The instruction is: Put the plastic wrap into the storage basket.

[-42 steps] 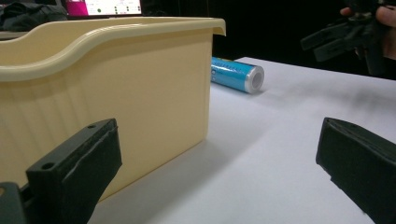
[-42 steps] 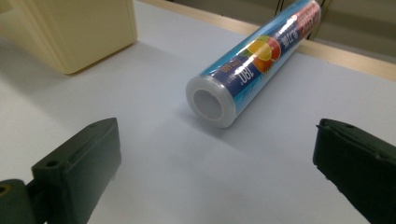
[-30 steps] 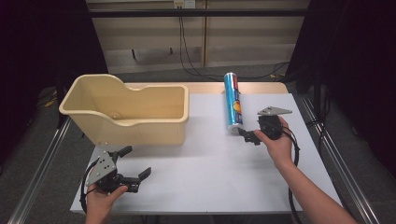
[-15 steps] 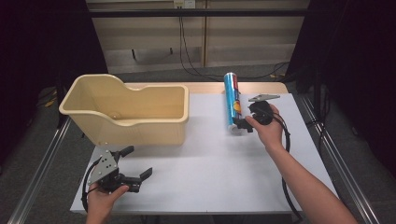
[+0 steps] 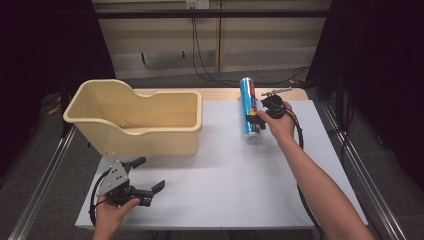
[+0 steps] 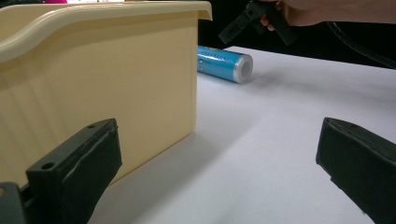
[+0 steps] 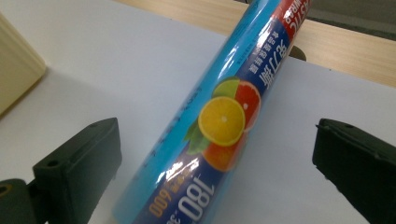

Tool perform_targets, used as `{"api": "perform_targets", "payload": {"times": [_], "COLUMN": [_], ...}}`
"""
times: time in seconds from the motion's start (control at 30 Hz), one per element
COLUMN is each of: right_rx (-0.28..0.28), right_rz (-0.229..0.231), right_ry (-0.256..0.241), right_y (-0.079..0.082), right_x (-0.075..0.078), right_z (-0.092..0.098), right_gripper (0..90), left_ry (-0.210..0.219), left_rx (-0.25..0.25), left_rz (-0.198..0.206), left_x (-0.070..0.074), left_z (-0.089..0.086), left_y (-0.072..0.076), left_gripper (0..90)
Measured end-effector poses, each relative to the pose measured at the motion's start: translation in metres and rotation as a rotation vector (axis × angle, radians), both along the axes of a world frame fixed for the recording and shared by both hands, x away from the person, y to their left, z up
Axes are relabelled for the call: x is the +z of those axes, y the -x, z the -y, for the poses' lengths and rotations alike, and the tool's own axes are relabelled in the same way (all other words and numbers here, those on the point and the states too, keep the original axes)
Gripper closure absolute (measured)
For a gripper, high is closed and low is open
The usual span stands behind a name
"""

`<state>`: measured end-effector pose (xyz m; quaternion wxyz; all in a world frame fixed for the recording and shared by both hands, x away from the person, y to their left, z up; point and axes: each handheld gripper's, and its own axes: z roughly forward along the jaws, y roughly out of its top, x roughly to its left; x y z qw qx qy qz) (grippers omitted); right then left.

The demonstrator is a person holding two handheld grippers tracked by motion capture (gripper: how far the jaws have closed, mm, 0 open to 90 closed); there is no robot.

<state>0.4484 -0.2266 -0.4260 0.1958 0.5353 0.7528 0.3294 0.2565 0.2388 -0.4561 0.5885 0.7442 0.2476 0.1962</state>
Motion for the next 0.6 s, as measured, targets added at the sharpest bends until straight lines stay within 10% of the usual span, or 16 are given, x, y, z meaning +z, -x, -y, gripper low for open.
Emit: {"api": "perform_targets", "payload": {"times": [0.6], "right_rx": [-0.057], "right_rz": [-0.114], "right_ry": [0.033], "right_y": [-0.034], "right_x": [-0.017], "right_z": [-0.025], "right_gripper": [8.2], "left_ry": [-0.003], "left_rx": [-0.014], "left_rz": [-0.017], "left_x": [-0.003], "left_z": [0.002], "left_y": [-0.002], "left_gripper": [0.0]}}
